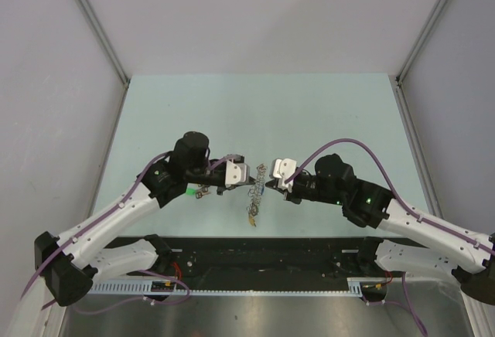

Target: Put the keys on the keyring

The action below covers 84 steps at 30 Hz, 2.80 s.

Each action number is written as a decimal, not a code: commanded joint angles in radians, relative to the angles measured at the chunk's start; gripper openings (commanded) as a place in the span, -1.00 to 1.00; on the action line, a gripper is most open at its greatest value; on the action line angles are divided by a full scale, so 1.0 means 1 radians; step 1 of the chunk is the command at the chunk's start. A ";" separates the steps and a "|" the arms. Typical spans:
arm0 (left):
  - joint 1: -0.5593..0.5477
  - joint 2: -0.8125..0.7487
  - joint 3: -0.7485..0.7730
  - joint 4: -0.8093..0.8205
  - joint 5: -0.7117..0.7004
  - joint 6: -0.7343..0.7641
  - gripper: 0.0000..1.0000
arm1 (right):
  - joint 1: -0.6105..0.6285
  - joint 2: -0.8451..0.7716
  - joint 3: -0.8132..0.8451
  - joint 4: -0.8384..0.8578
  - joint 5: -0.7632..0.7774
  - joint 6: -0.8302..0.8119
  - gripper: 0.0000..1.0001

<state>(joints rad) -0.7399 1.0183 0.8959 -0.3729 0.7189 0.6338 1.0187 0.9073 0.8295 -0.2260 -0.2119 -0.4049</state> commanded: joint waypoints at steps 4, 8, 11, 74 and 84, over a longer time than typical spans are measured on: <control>-0.019 -0.026 0.006 -0.003 -0.004 0.063 -1.00 | -0.003 -0.004 0.051 0.011 -0.017 -0.012 -1.00; -0.021 -0.029 0.005 -0.003 -0.009 0.064 -1.00 | -0.002 -0.007 0.053 0.007 -0.023 -0.012 -1.00; -0.021 -0.030 0.003 0.000 -0.010 0.061 -0.99 | -0.002 -0.005 0.056 0.001 -0.030 -0.014 -1.00; -0.029 -0.029 0.005 -0.020 0.039 0.086 -0.99 | 0.000 0.013 0.062 0.011 -0.043 -0.018 -1.00; -0.029 -0.027 0.003 -0.011 0.005 0.078 -1.00 | 0.001 -0.004 0.063 -0.004 -0.024 -0.014 -1.00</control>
<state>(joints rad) -0.7631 1.0149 0.8955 -0.4068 0.7082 0.6819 1.0187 0.9226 0.8459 -0.2562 -0.2512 -0.4198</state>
